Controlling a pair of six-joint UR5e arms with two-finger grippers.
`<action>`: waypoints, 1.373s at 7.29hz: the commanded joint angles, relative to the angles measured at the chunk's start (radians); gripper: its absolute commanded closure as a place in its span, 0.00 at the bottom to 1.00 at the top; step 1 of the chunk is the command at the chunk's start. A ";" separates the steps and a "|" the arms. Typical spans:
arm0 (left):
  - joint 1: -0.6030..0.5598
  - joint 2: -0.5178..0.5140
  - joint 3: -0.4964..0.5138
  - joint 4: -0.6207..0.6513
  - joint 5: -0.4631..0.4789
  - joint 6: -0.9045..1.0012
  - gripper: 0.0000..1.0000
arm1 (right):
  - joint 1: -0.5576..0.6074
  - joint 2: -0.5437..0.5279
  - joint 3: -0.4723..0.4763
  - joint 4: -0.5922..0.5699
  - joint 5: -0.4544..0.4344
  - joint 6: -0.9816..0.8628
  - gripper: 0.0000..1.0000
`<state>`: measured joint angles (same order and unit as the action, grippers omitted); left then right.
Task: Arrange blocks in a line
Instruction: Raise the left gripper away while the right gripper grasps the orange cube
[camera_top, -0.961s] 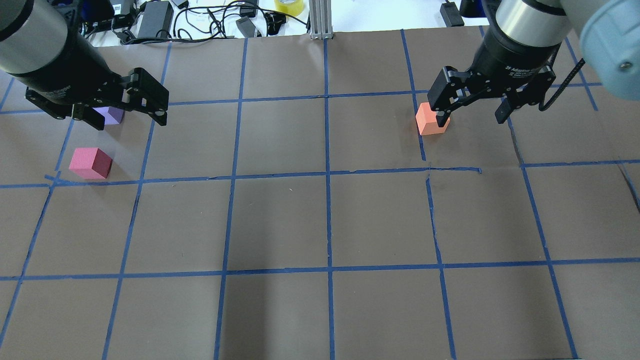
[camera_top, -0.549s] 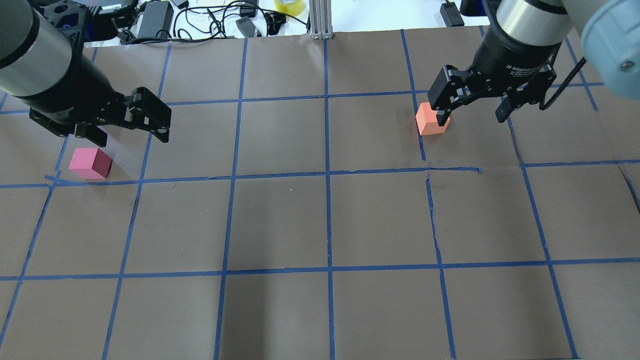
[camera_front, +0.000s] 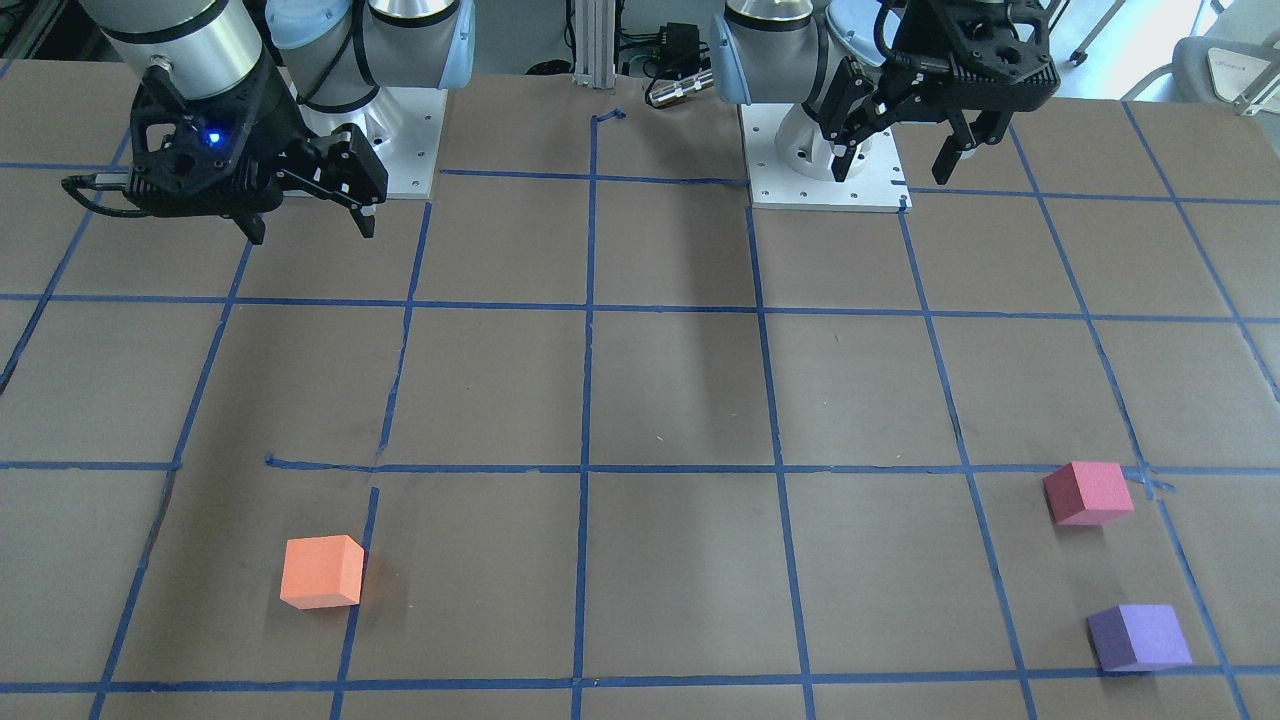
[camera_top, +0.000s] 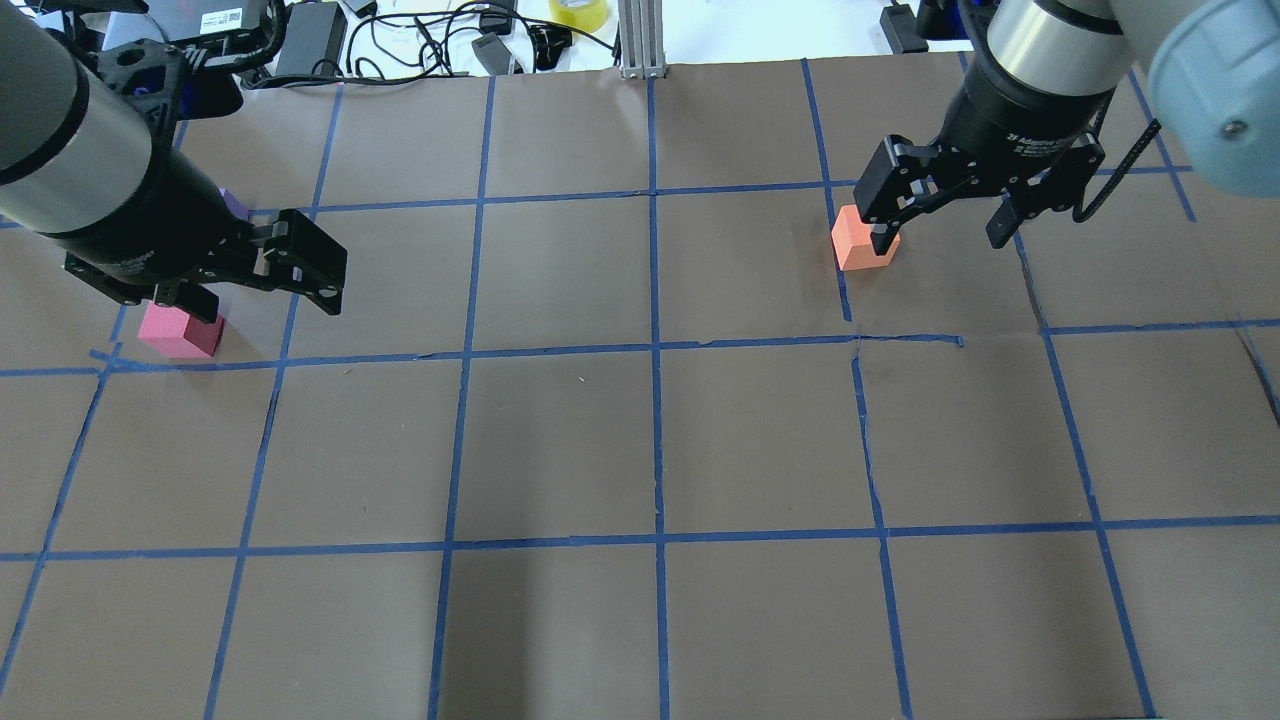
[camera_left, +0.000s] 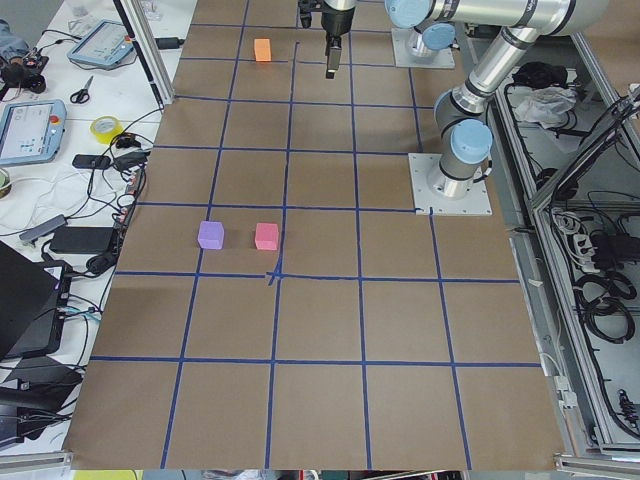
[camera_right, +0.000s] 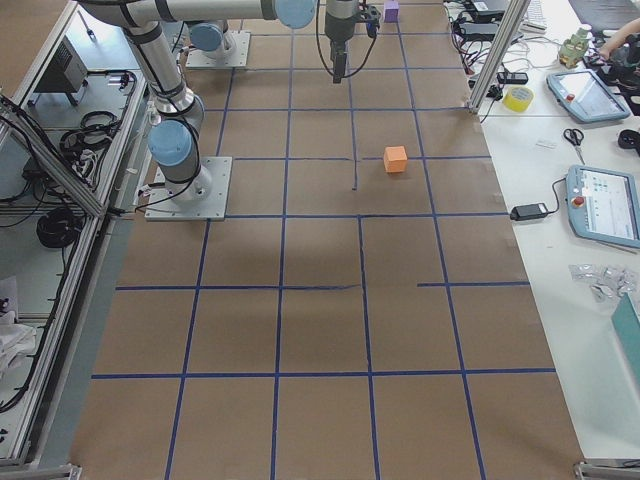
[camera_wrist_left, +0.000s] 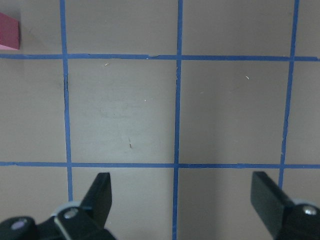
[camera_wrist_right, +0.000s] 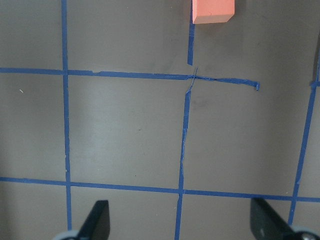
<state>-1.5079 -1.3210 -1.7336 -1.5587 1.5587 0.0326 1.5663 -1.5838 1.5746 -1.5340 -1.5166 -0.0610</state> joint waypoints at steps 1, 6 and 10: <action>0.000 0.016 -0.023 -0.001 -0.002 0.001 0.00 | -0.005 0.088 0.002 -0.127 -0.014 -0.052 0.00; 0.000 0.031 -0.043 -0.003 0.000 0.003 0.00 | -0.049 0.326 0.002 -0.432 -0.079 -0.235 0.00; 0.000 0.074 -0.099 -0.006 0.004 0.006 0.00 | -0.051 0.498 -0.001 -0.652 -0.076 -0.232 0.00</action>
<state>-1.5079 -1.2603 -1.8164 -1.5624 1.5624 0.0366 1.5161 -1.1213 1.5744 -2.1388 -1.5912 -0.2898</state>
